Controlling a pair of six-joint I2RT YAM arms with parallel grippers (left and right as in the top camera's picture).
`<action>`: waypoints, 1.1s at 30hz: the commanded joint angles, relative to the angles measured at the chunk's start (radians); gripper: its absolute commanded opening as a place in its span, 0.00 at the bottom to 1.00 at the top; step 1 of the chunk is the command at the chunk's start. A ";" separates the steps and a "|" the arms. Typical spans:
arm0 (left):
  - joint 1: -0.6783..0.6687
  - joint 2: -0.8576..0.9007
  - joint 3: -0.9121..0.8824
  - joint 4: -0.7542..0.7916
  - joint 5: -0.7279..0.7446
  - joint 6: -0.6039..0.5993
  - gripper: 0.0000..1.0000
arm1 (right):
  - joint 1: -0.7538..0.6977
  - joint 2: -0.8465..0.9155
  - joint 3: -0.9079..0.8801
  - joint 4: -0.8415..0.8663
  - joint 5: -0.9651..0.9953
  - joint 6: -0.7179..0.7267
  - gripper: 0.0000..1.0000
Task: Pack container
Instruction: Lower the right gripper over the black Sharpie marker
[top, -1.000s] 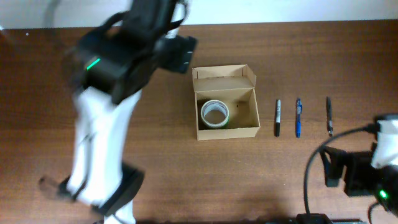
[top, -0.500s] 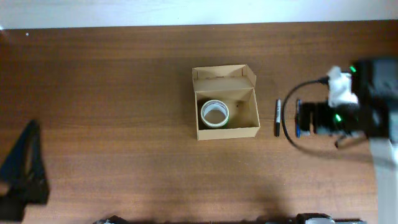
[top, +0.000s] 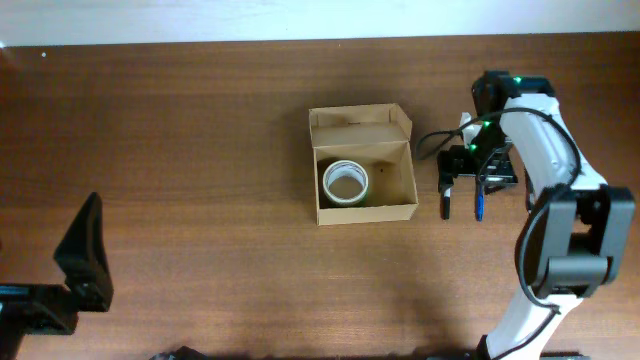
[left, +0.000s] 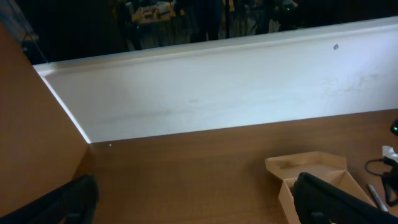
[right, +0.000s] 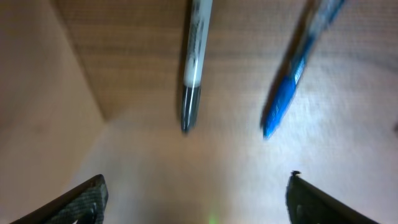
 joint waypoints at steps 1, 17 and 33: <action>0.000 -0.006 -0.012 0.011 -0.019 -0.013 1.00 | 0.009 -0.020 0.007 0.053 -0.003 0.018 0.84; 0.000 -0.006 -0.013 0.012 -0.019 -0.013 0.99 | 0.009 -0.018 -0.041 0.249 0.010 0.113 0.81; 0.000 -0.005 -0.014 0.012 -0.018 -0.013 1.00 | 0.009 -0.018 -0.239 0.341 0.012 0.108 0.77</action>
